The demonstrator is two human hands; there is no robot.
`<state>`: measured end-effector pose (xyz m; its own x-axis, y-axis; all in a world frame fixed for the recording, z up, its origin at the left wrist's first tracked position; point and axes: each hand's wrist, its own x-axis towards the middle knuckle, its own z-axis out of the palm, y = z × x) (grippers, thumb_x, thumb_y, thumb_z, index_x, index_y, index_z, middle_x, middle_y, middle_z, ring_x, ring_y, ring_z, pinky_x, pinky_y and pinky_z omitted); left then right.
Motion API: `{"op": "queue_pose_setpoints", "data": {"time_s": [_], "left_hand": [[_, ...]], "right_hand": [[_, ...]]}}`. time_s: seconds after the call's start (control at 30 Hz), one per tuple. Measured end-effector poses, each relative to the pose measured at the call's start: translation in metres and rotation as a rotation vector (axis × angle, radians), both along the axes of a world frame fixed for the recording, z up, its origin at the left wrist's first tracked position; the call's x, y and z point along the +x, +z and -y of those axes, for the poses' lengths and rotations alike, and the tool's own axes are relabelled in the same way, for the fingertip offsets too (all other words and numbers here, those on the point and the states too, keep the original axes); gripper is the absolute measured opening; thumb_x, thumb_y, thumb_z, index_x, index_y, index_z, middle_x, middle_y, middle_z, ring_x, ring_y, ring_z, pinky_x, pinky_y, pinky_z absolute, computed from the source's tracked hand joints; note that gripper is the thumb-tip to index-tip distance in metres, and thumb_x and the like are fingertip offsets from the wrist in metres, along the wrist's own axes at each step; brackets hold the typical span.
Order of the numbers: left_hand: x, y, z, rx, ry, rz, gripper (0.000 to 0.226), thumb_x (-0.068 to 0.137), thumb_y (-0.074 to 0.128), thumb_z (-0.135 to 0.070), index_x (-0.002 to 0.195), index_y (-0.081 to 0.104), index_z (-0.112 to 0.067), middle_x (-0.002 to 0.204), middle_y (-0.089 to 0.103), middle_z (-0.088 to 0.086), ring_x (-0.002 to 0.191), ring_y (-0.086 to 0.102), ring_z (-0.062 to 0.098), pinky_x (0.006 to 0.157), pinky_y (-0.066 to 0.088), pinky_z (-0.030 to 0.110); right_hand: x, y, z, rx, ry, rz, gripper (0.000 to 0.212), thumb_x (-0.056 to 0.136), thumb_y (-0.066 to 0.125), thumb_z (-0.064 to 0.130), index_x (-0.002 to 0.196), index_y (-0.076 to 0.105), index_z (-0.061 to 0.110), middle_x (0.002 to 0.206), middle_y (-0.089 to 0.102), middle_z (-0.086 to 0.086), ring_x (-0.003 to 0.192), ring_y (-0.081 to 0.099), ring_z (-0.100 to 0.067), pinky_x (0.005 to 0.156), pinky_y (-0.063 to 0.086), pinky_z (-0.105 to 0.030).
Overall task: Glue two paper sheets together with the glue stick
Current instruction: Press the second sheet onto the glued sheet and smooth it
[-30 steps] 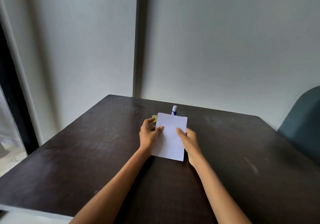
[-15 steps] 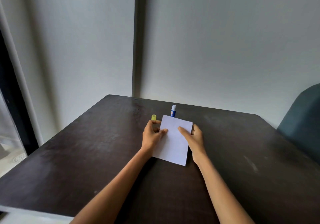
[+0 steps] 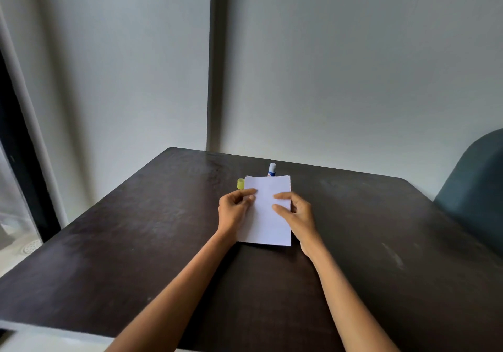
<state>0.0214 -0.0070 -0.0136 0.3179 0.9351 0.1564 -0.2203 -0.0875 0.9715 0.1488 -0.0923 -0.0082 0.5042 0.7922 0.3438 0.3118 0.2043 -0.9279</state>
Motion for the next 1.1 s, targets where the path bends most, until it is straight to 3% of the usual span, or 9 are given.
{"op": "queue_pose_setpoints", "data": {"time_s": [0.1, 0.23, 0.47, 0.53, 0.67, 0.77, 0.87, 0.97, 1.1], "left_hand": [[-0.002, 0.004, 0.004, 0.025, -0.103, 0.011, 0.026, 0.086, 0.062, 0.0, 0.1, 0.071, -0.02, 0.108, 0.07, 0.007, 0.087, 0.063, 0.015, 0.09, 0.052, 0.036], [-0.003, 0.005, 0.004, 0.08, -0.267, -0.076, 0.049, 0.084, 0.059, 0.007, 0.124, 0.06, -0.021, 0.125, 0.062, 0.004, 0.098, 0.062, 0.015, 0.09, 0.052, 0.028], [-0.004, 0.005, 0.0, 0.075, -0.207, -0.04, 0.071, 0.082, 0.061, 0.011, 0.143, 0.036, -0.014, 0.146, 0.042, 0.0, 0.127, 0.047, 0.013, 0.095, 0.044, 0.019], [-0.005, 0.004, -0.001, 0.08, -0.167, -0.006, 0.078, 0.08, 0.063, 0.011, 0.145, 0.032, -0.018, 0.144, 0.044, 0.002, 0.124, 0.048, 0.014, 0.09, 0.046, 0.017], [-0.005, 0.004, -0.001, -0.002, -0.238, 0.002, 0.094, 0.078, 0.07, 0.003, 0.148, 0.015, -0.025, 0.118, 0.063, 0.01, 0.101, 0.064, 0.021, 0.078, 0.055, 0.028], [-0.003, 0.002, -0.001, 0.013, -0.297, -0.058, 0.076, 0.077, 0.072, 0.001, 0.141, 0.034, -0.018, 0.102, 0.07, 0.012, 0.086, 0.07, 0.022, 0.068, 0.059, 0.029], [-0.004, 0.002, -0.001, 0.016, -0.248, -0.025, 0.059, 0.077, 0.072, 0.001, 0.13, 0.049, -0.01, 0.111, 0.068, 0.017, 0.091, 0.068, 0.025, 0.071, 0.059, 0.032], [-0.003, 0.001, -0.001, 0.024, -0.182, -0.003, 0.048, 0.077, 0.072, 0.001, 0.121, 0.056, -0.007, 0.114, 0.067, 0.015, 0.095, 0.067, 0.027, 0.074, 0.058, 0.036], [-0.002, 0.0, -0.001, 0.031, -0.136, -0.01, 0.039, 0.077, 0.072, 0.001, 0.112, 0.059, -0.01, 0.108, 0.068, 0.01, 0.091, 0.067, 0.024, 0.07, 0.057, 0.03]], "right_hand": [[0.001, 0.001, 0.002, -0.043, 0.033, 0.035, 0.037, 0.082, 0.06, -0.001, 0.106, 0.065, 0.026, 0.115, 0.063, 0.013, 0.113, 0.055, -0.004, 0.08, 0.042, -0.001], [0.008, 0.0, 0.004, -0.084, 0.012, 0.0, 0.068, 0.083, 0.057, -0.005, 0.141, 0.036, 0.023, 0.136, 0.037, 0.018, 0.123, 0.036, 0.002, 0.078, 0.036, 0.005], [0.017, -0.005, 0.006, -0.206, 0.103, -0.133, 0.106, 0.072, 0.077, 0.012, 0.144, 0.006, 0.041, 0.12, 0.06, 0.002, 0.108, 0.06, -0.01, 0.087, 0.051, -0.03], [0.017, -0.007, 0.004, -0.24, 0.106, -0.111, 0.098, 0.072, 0.077, 0.013, 0.144, 0.015, 0.036, 0.115, 0.065, -0.003, 0.102, 0.064, -0.015, 0.087, 0.054, -0.038], [0.015, -0.008, 0.002, -0.099, -0.061, -0.178, 0.057, 0.086, 0.063, 0.014, 0.137, 0.039, 0.018, 0.111, 0.066, -0.01, 0.089, 0.067, -0.018, 0.061, 0.058, -0.034], [0.016, -0.007, 0.003, -0.061, -0.186, -0.135, 0.037, 0.091, 0.055, 0.02, 0.127, 0.049, 0.019, 0.123, 0.059, -0.009, 0.102, 0.062, -0.023, 0.077, 0.057, -0.05], [0.014, -0.003, 0.007, -0.091, -0.063, -0.196, 0.057, 0.084, 0.067, 0.021, 0.134, 0.04, 0.021, 0.121, 0.057, -0.004, 0.097, 0.063, -0.018, 0.061, 0.059, -0.032], [0.016, -0.003, 0.01, -0.157, 0.04, -0.144, 0.072, 0.078, 0.072, 0.01, 0.137, 0.034, 0.024, 0.116, 0.06, -0.003, 0.088, 0.065, -0.016, 0.067, 0.056, -0.028], [0.015, -0.001, 0.008, -0.129, 0.012, -0.172, 0.034, 0.095, 0.048, 0.013, 0.129, 0.048, 0.01, 0.112, 0.063, -0.009, 0.08, 0.065, -0.013, 0.06, 0.055, -0.02]]}}
